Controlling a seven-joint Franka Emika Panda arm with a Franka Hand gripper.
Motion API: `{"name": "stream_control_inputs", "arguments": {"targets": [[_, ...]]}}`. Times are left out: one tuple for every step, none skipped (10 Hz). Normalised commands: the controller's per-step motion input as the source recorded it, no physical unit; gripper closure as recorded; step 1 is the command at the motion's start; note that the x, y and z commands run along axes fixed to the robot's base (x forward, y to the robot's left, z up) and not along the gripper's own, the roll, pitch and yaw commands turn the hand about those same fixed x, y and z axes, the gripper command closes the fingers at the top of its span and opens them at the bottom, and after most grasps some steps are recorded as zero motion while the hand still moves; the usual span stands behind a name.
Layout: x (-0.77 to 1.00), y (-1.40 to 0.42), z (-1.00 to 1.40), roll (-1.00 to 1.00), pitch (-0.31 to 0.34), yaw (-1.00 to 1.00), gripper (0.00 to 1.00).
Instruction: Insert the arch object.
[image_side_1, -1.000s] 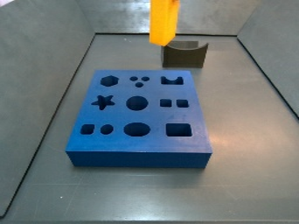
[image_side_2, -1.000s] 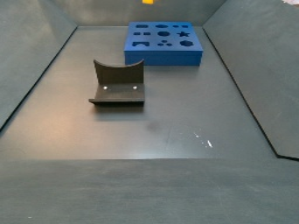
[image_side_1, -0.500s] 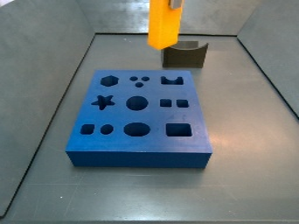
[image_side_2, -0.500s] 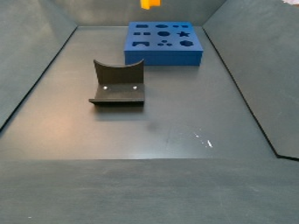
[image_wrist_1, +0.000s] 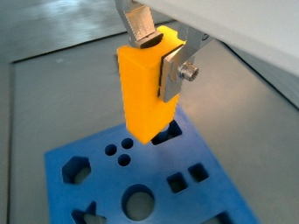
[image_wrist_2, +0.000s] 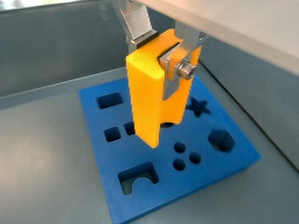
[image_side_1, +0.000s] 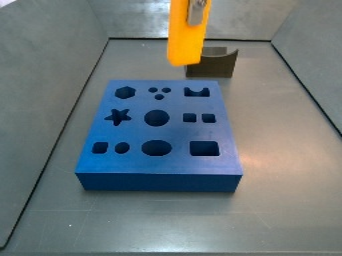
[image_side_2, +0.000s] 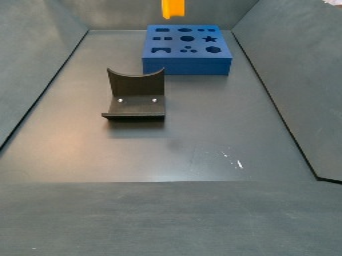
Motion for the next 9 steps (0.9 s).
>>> {"name": "stream_control_inputs", "arguments": {"targets": [[0.10, 0.00, -0.44, 0.11, -0.001, -0.99, 1.00], [0.30, 0.02, -0.41, 0.14, 0.000, -0.86, 1.00], [0.49, 0.05, -0.44, 0.14, -0.016, -0.69, 1.00], [0.62, 0.15, -0.51, 0.02, -0.024, -0.51, 1.00], [0.51, 0.19, -0.52, 0.00, -0.017, -0.43, 1.00], [0.29, 0.21, -0.45, 0.00, 0.000, -0.35, 1.00], [0.10, 0.16, -0.25, 0.00, 0.000, -0.30, 1.00], [0.00, 0.15, -0.20, 0.00, 0.000, -0.11, 1.00], [0.00, 0.11, -0.22, 0.00, 0.000, -0.18, 1.00]]}}
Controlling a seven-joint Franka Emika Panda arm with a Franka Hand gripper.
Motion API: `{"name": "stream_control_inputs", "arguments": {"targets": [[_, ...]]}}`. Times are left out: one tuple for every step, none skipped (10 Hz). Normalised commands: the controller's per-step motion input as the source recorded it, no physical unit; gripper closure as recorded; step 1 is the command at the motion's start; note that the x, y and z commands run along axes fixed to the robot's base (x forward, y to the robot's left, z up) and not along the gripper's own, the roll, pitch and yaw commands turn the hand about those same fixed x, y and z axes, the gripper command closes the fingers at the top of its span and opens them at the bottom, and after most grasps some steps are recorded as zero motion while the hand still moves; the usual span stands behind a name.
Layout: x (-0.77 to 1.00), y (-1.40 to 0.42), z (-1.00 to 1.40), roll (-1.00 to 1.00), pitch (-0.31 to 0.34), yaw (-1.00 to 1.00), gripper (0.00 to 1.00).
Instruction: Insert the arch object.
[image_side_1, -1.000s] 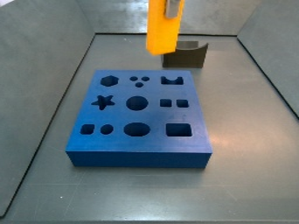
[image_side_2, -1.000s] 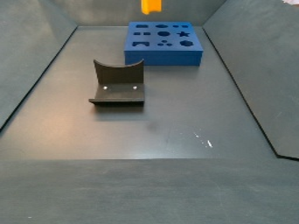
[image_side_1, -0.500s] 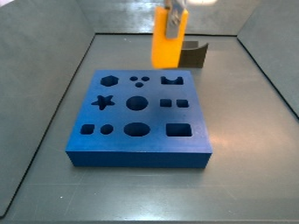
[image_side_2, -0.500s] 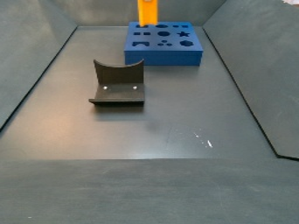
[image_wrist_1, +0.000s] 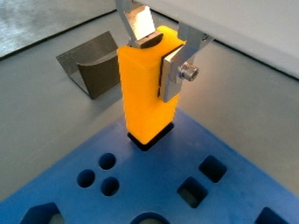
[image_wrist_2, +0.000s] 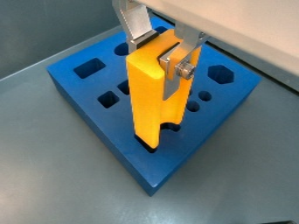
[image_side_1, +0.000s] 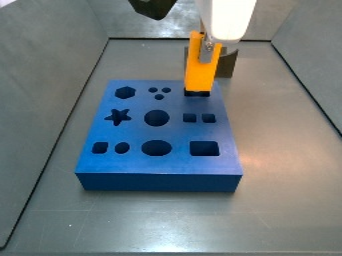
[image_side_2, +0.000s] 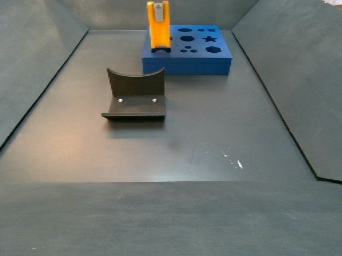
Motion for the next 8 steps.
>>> {"name": "stream_control_inputs", "arguments": {"targets": [[0.00, 0.05, -0.02, 0.02, 0.026, -0.18, 1.00], [-0.04, 0.00, -0.01, 0.03, 0.000, -0.06, 1.00], [0.00, 0.00, -0.11, 0.00, 0.001, -0.11, 1.00], [0.00, 0.00, -0.23, -0.13, 0.000, -0.33, 1.00], [0.00, 0.00, -0.24, -0.10, 0.003, -0.31, 1.00], [0.00, 0.00, -0.23, -0.08, 0.000, -0.15, 1.00], [0.00, 0.00, -0.23, -0.07, 0.000, 0.00, 1.00], [0.03, -0.01, -0.28, -0.07, 0.006, 0.00, 1.00]]}}
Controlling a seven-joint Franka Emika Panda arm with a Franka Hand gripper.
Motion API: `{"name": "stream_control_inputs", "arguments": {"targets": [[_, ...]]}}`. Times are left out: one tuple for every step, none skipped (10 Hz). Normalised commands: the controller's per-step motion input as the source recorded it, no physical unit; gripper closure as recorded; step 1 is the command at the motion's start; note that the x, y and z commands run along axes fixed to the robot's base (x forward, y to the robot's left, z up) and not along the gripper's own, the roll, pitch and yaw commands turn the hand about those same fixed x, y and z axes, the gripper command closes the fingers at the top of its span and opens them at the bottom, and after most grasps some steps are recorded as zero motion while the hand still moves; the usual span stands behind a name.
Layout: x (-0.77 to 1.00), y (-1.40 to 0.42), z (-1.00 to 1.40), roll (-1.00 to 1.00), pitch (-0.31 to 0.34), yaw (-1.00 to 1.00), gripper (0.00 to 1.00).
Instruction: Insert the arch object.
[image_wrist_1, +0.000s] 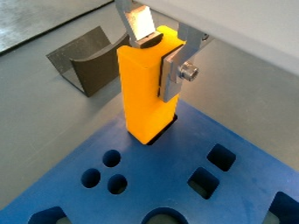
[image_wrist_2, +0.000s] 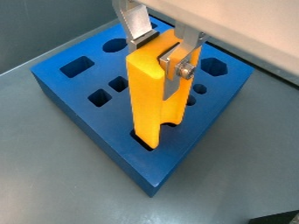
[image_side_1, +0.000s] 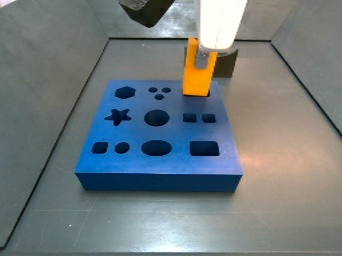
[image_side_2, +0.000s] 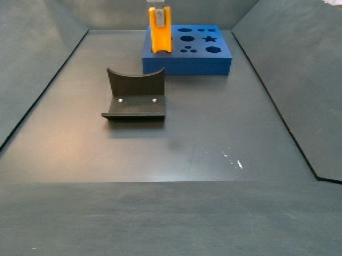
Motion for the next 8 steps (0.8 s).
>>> {"name": "stream_control_inputs", "arguments": {"targets": [[0.02, -0.04, -0.31, -0.07, 0.007, 0.11, 1.00], [0.05, -0.05, -0.33, -0.08, 0.020, 0.13, 1.00], [0.05, -0.05, -0.34, -0.09, 0.027, 0.15, 1.00], [0.10, -0.05, -0.35, -0.10, 0.026, 0.11, 1.00], [0.16, -0.06, -0.39, -0.10, 0.014, 0.01, 1.00], [0.15, -0.01, -0.45, -0.15, 0.000, 0.00, 1.00], [0.13, 0.00, -0.48, -0.16, 0.000, 0.00, 1.00], [0.06, 0.00, -0.49, -0.18, 0.000, 0.00, 1.00]]}}
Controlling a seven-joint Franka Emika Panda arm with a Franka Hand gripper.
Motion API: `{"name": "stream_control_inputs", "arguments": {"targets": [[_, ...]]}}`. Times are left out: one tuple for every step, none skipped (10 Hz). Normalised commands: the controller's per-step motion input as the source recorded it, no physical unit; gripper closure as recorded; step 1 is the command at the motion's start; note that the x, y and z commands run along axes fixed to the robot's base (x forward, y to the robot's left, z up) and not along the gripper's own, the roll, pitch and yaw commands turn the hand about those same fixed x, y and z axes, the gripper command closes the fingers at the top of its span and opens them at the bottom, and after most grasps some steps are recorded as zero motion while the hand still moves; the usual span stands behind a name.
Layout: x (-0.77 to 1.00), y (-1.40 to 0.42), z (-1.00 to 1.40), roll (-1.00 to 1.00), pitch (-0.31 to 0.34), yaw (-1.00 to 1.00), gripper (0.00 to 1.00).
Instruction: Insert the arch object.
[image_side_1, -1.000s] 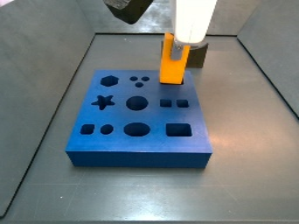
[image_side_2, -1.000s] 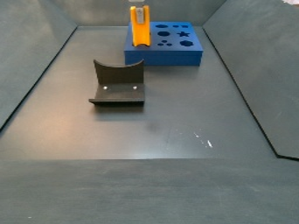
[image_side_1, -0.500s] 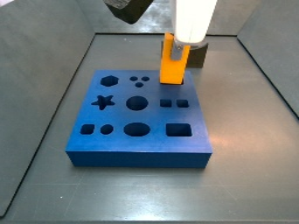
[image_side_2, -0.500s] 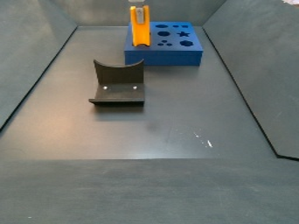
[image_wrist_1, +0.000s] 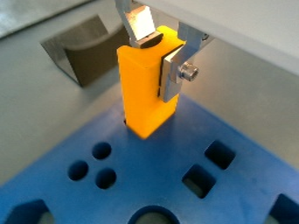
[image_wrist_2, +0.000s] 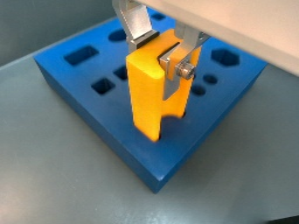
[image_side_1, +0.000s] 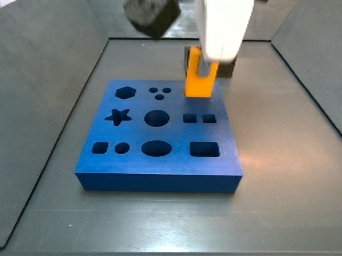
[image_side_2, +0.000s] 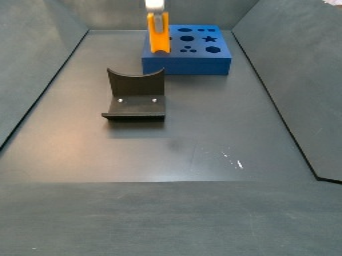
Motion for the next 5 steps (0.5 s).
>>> {"name": "stream_control_inputs", "arguments": {"targets": [[0.00, 0.00, -0.48, -0.21, 0.000, 0.00, 1.00], [0.00, 0.00, -0.44, -0.21, 0.000, 0.00, 1.00], [0.00, 0.00, -0.39, -0.18, -0.013, 0.00, 1.00], [-0.04, 0.00, -0.14, -0.05, -0.031, 0.00, 1.00], [-0.03, 0.00, -0.08, -0.08, -0.059, 0.00, 1.00]]}}
